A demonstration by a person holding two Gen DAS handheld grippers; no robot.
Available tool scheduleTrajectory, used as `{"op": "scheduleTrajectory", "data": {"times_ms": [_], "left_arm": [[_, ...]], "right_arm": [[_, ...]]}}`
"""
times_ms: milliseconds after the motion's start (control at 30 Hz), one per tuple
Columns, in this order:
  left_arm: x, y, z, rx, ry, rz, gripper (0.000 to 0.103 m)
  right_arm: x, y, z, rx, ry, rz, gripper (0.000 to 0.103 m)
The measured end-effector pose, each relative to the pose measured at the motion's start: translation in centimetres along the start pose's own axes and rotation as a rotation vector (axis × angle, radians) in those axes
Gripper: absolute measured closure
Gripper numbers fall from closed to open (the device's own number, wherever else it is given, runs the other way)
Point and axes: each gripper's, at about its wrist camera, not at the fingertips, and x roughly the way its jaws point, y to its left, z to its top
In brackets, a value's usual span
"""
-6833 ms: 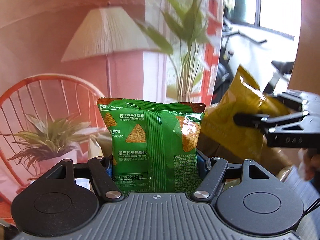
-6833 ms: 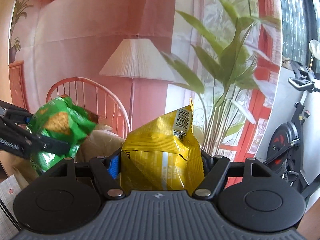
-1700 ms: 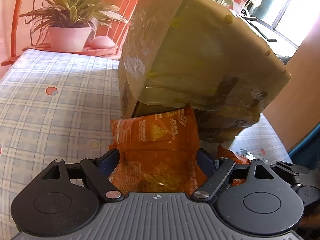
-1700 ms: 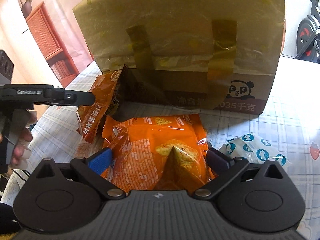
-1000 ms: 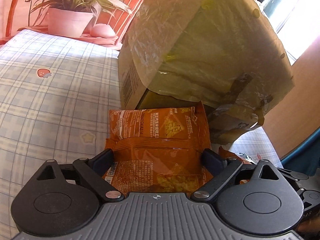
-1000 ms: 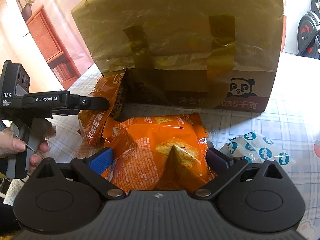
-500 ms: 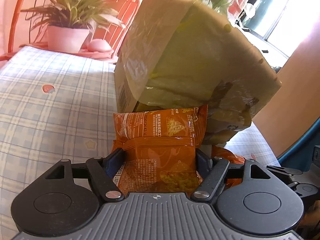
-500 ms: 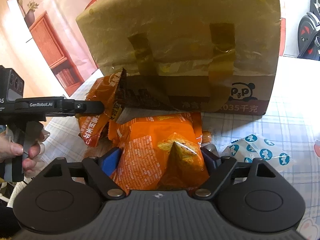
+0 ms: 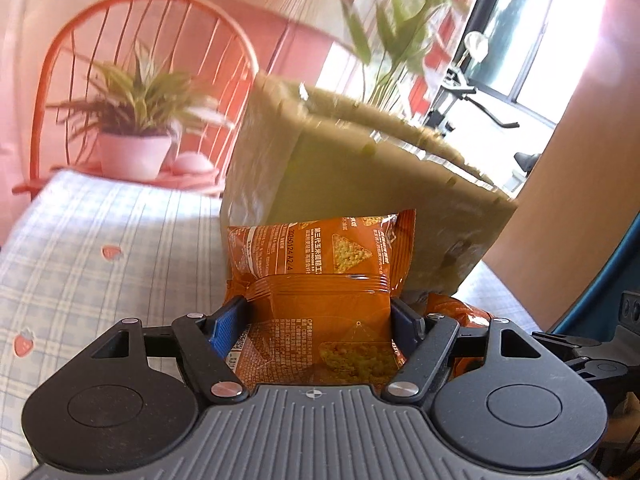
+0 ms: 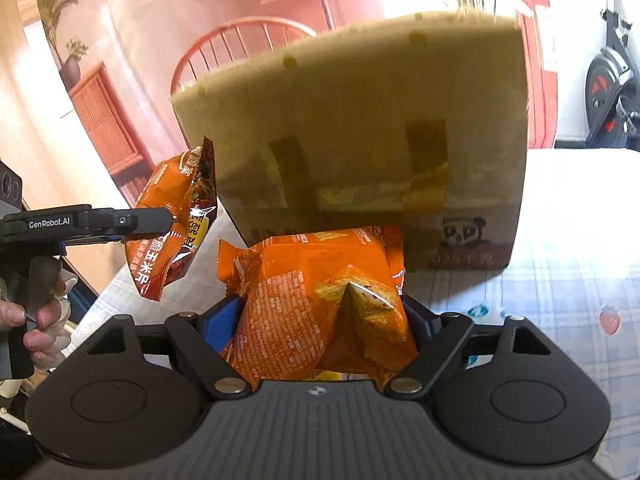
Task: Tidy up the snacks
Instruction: 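Close the left tool on one orange bag while the right tool grasps another, then carry both orange bags over the box and open both tools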
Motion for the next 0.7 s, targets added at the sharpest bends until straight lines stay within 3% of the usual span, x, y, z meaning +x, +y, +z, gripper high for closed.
{"op": "scheduleTrajectory", "data": {"times_ms": [300, 700], "left_arm": [[-2.6, -2.5, 1.3, 0.035, -0.065, -0.017, 0.026], [-4.7, -5.0, 4.0, 0.077, -0.144, -0.052, 0.026]], "right_arm": [[-3.1, 1.6, 1.7, -0.083, -0.120, -0.025, 0.019], [-7.0, 1.6, 4.3, -0.093, -0.250, -0.014, 0.019]]}}
